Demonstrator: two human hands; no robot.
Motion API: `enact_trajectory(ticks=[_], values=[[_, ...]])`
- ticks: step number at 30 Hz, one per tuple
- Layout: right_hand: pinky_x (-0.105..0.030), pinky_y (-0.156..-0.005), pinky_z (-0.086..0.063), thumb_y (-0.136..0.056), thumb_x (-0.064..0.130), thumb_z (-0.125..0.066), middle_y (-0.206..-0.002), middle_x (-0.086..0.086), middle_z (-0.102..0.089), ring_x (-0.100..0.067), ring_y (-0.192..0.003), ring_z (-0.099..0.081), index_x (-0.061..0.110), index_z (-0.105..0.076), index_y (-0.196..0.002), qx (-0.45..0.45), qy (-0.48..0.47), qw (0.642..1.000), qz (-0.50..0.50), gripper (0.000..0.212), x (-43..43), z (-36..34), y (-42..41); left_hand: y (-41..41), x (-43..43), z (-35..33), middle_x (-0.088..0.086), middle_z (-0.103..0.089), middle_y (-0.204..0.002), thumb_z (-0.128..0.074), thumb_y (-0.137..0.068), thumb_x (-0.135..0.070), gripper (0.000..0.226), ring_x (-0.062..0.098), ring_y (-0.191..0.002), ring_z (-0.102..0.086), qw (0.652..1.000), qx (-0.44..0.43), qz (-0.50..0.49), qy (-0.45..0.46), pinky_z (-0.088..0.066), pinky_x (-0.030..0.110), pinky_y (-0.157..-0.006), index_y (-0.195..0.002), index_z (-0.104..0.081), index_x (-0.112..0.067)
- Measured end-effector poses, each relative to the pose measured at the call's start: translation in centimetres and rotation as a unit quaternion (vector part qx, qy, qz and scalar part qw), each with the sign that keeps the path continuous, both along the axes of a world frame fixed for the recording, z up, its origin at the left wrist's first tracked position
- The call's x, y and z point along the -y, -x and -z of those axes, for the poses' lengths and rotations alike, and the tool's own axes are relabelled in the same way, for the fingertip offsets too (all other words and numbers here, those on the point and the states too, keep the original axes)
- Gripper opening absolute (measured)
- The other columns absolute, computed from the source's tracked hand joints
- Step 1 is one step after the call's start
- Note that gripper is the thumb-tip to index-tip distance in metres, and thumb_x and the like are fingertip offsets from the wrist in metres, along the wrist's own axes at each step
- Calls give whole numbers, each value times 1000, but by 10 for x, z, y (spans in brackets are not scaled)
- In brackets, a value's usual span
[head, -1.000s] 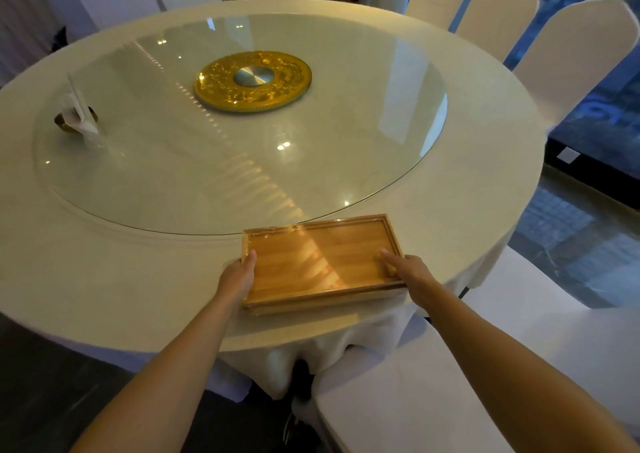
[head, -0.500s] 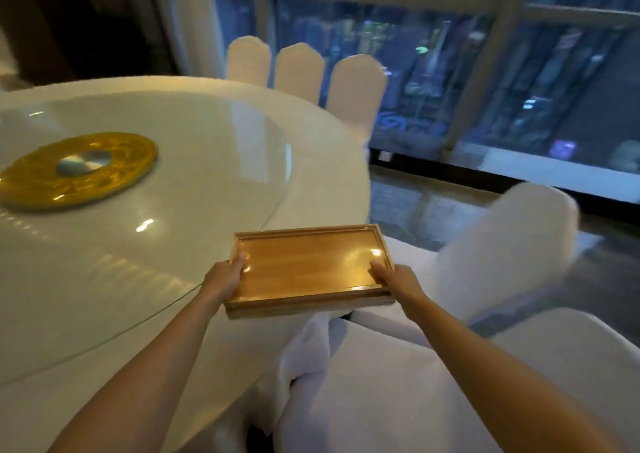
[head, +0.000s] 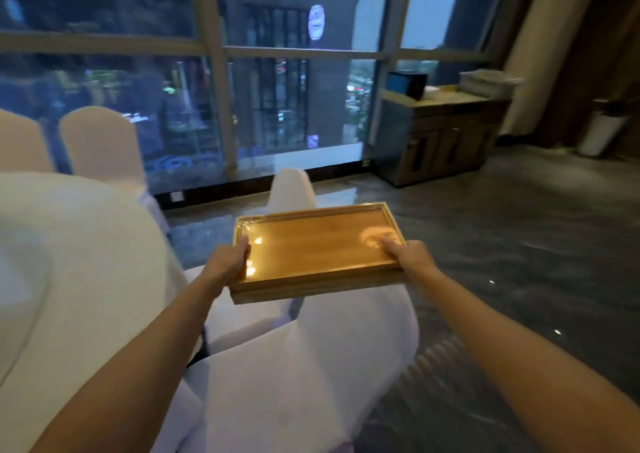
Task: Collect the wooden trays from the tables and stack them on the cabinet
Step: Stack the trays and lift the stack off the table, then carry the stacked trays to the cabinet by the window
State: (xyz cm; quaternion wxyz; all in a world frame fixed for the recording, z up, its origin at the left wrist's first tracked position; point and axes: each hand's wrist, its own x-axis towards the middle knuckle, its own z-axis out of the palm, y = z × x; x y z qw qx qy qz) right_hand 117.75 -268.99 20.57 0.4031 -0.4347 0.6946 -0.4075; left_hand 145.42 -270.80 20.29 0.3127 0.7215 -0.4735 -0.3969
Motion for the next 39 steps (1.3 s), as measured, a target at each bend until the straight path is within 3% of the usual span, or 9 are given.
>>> enact_trajectory(ticks=[3,6,9,14,17,21,30,34,39], values=[[-28,-60,-38,-86,33,-59,-90,-14,-55,-22,-77,-51,7,-55,-76,8,8,998,63,28,-16,-4,65,67,12,-7,24,-49,-136,-28,-99,-41,61,36,-123,-48,999,3,52,10,-37,40,-104,-134,-44,6],[-26,-58,-37,-87,32,-58,-81,-9,-55,-16,-67,-50,10,-53,-69,15,8,995,97,29,-27,-6,127,134,26,-12,23,-51,-134,-30,-99,-41,60,36,-121,-49,996,14,90,17,-37,42,-105,-131,-47,6],[-23,-54,-33,-89,31,-56,-78,-4,-53,-11,-63,-45,6,-56,-81,11,11,992,128,27,-27,-3,207,219,45,-10,23,-51,-134,-29,-99,-42,60,35,-122,-49,991,26,132,12,-36,41,-105,-131,-47,6],[-29,-70,-36,-89,35,-55,-97,-10,-54,-21,-88,-49,-4,-58,-110,-3,5,986,164,45,-11,2,335,353,81,-8,22,-53,-131,-29,-98,-45,62,35,-119,-51,986,25,167,7,-40,39,-95,-130,-47,5],[-31,-75,-38,-88,36,-55,-99,-10,-54,-23,-91,-50,-5,-56,-114,1,13,983,181,48,7,1,403,421,108,-13,21,-53,-131,-30,-97,-47,63,34,-118,-52,984,25,175,8,-38,37,-89,-130,-48,4],[-42,-93,-43,-87,38,-56,-99,-11,-56,-26,-94,-52,-5,-58,-113,-2,13,981,194,50,44,3,478,500,147,-18,21,-52,-133,-31,-97,-45,61,35,-120,-51,984,37,176,13,-39,39,-97,-131,-48,4],[-42,-95,-43,-85,38,-59,-117,-18,-61,-33,-110,-56,-4,-56,-117,21,28,978,207,53,198,33,632,656,297,7,23,-54,-131,-30,-98,-43,61,36,-119,-52,983,47,173,29,-39,43,-101,-129,-51,5],[-35,-85,-41,-85,34,-60,-107,-13,-57,-27,-100,-53,-5,-53,-119,47,31,977,207,52,300,32,701,727,399,11,24,-56,-128,-30,-98,-42,59,36,-116,-53,983,46,173,41,-40,41,-98,-126,-53,5],[-39,-84,-42,-85,34,-60,-104,-14,-58,-28,-97,-54,-6,-55,-117,32,27,975,216,52,421,11,794,819,522,-5,23,-55,-129,-29,-98,-41,59,36,-117,-53,984,53,168,30,-39,41,-100,-127,-52,5]])
